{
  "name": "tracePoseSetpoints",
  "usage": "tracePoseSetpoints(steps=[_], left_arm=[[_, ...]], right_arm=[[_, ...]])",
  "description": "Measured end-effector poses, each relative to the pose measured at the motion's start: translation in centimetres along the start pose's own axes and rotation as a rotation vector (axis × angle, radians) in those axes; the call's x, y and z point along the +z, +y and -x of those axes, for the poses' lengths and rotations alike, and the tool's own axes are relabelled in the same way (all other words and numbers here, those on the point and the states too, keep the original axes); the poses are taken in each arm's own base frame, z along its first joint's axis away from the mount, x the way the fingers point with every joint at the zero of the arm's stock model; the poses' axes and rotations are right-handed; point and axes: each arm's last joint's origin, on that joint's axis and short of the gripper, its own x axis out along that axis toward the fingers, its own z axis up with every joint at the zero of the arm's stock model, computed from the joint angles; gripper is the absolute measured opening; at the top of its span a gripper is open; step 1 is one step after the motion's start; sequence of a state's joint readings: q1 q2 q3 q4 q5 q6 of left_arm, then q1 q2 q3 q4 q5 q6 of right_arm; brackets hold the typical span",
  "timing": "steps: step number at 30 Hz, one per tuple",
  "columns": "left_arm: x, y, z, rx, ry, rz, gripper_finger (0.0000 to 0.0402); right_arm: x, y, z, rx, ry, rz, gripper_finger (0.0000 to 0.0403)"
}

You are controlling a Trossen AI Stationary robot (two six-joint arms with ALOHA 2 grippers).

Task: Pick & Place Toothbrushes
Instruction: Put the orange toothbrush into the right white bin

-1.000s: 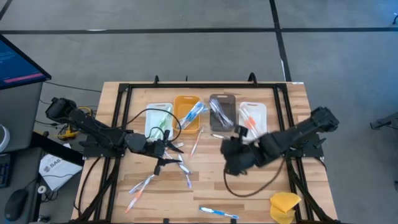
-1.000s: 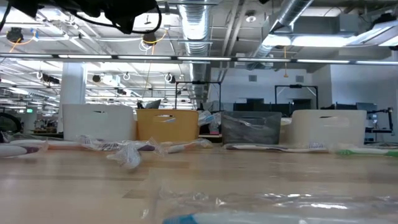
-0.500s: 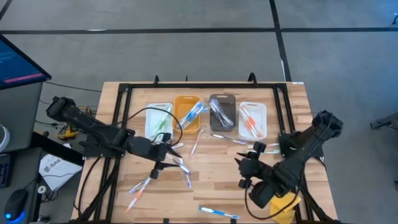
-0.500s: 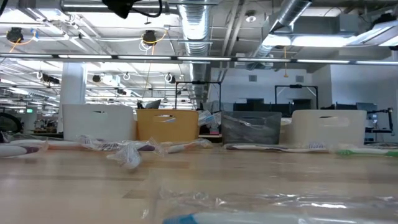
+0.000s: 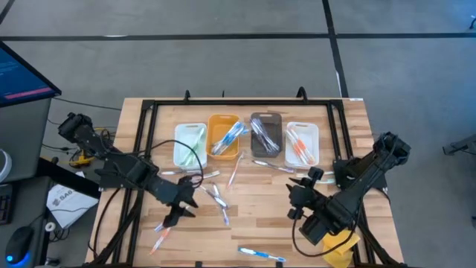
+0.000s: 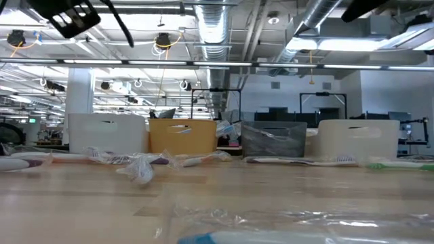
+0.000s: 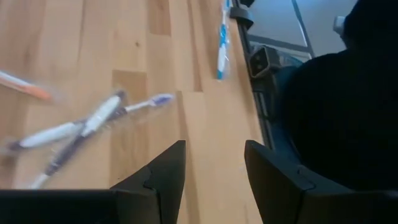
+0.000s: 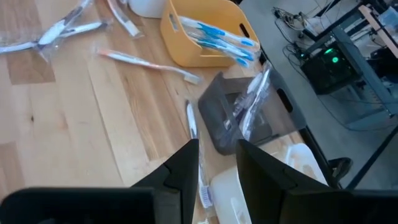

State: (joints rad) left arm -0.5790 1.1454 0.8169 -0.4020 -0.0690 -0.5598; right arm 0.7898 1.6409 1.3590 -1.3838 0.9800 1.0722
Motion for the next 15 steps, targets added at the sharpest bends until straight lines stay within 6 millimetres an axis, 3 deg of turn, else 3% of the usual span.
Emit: tracePoseSetpoints(steps=[8,15], left_arm=[[-2.3,-2.8,-1.2,-0.034,0.084,0.108,0.0158],[-4.1,-4.4,-1.9,-0.055,0.177,0.239,0.0158]], right_arm=[[0.4,-0.3,-0.5,-0.035,-0.028,0.022,0.0102],[1.4,-1.2,-2.5,-0.095,0.016,0.056,0.0102]])
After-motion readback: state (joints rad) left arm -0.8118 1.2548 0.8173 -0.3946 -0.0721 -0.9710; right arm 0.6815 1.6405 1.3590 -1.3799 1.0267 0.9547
